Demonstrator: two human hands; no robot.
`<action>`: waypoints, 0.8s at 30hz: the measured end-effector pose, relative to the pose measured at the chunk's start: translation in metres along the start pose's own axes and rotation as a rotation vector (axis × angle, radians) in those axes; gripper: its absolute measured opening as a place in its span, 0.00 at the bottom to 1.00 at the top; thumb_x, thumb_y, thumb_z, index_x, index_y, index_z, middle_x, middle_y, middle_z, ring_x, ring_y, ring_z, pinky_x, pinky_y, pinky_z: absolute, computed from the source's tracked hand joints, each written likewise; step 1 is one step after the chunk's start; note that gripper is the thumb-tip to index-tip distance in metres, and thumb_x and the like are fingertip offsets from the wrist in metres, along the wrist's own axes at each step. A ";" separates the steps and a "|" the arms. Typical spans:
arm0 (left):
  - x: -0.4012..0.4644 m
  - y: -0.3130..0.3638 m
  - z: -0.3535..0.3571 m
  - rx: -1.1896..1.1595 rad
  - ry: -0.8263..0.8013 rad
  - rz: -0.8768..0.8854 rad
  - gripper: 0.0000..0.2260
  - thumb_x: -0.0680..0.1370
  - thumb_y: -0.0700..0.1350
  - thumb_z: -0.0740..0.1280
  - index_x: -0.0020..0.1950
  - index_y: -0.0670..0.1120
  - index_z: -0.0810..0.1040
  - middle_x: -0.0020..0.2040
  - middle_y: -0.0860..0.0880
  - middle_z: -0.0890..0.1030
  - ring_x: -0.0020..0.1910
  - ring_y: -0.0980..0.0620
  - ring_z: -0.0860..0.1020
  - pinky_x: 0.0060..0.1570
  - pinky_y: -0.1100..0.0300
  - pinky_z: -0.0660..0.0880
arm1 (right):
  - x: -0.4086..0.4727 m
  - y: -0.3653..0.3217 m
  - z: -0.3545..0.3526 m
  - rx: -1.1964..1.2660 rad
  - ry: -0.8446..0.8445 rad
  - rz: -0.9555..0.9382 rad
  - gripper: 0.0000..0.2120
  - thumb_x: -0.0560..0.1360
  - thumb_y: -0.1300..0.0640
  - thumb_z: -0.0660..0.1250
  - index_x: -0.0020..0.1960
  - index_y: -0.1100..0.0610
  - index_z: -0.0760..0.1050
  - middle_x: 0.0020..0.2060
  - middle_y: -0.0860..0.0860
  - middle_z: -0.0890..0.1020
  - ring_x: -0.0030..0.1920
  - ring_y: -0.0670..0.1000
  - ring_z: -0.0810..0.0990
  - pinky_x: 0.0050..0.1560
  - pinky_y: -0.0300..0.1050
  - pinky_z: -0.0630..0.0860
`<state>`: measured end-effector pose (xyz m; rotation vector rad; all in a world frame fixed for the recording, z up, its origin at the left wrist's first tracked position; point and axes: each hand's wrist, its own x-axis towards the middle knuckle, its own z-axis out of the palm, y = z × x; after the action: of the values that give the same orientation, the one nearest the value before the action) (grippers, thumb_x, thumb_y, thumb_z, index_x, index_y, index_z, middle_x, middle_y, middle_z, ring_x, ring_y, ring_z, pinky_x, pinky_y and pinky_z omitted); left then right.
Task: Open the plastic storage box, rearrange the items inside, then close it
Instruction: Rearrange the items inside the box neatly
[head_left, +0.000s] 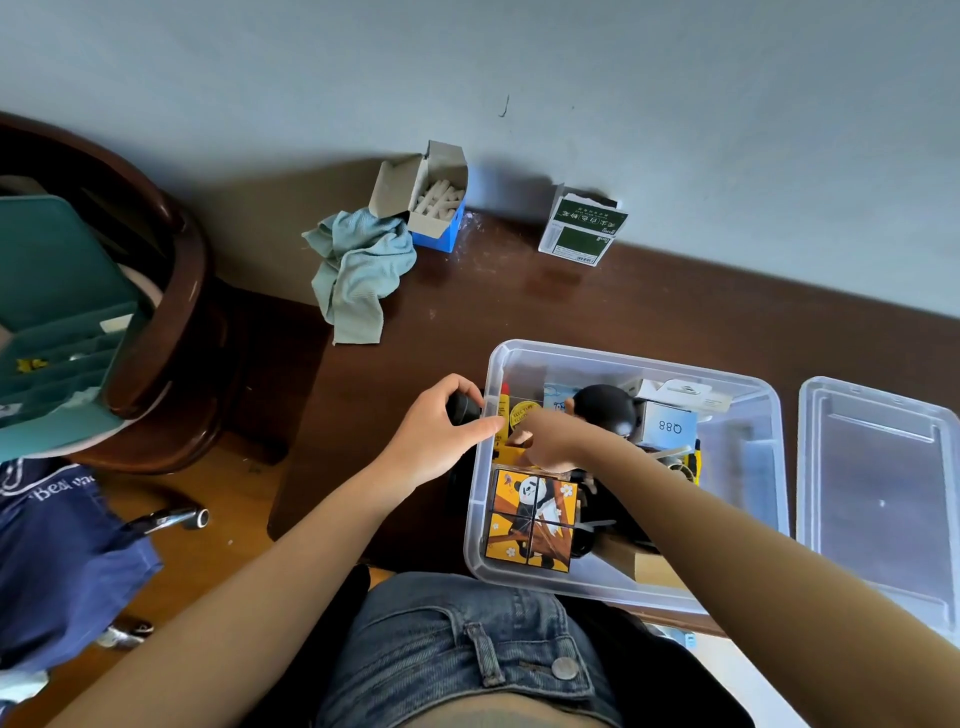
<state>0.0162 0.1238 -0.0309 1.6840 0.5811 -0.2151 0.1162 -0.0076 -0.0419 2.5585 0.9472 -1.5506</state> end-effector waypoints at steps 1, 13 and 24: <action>0.000 0.000 0.000 0.004 0.000 -0.003 0.10 0.72 0.45 0.73 0.45 0.49 0.73 0.40 0.51 0.75 0.39 0.53 0.75 0.39 0.59 0.74 | 0.000 0.001 0.001 0.028 0.008 0.002 0.19 0.78 0.61 0.64 0.68 0.59 0.71 0.64 0.56 0.76 0.62 0.56 0.75 0.60 0.46 0.72; -0.004 0.009 -0.003 -0.048 0.014 -0.053 0.09 0.72 0.43 0.74 0.46 0.46 0.74 0.39 0.47 0.76 0.31 0.57 0.75 0.29 0.68 0.71 | -0.014 -0.007 0.003 -0.080 0.115 0.051 0.14 0.76 0.67 0.59 0.58 0.65 0.77 0.49 0.60 0.81 0.51 0.58 0.79 0.49 0.49 0.78; -0.010 0.063 0.007 0.339 -0.156 0.262 0.20 0.74 0.47 0.71 0.62 0.53 0.66 0.51 0.55 0.77 0.46 0.60 0.79 0.42 0.69 0.76 | -0.091 0.010 -0.039 0.811 0.377 -0.247 0.05 0.78 0.52 0.64 0.51 0.50 0.77 0.43 0.47 0.83 0.40 0.45 0.83 0.44 0.40 0.81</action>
<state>0.0399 0.1084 0.0270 2.0295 0.2095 -0.2629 0.1225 -0.0485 0.0485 3.5026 0.7777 -1.8406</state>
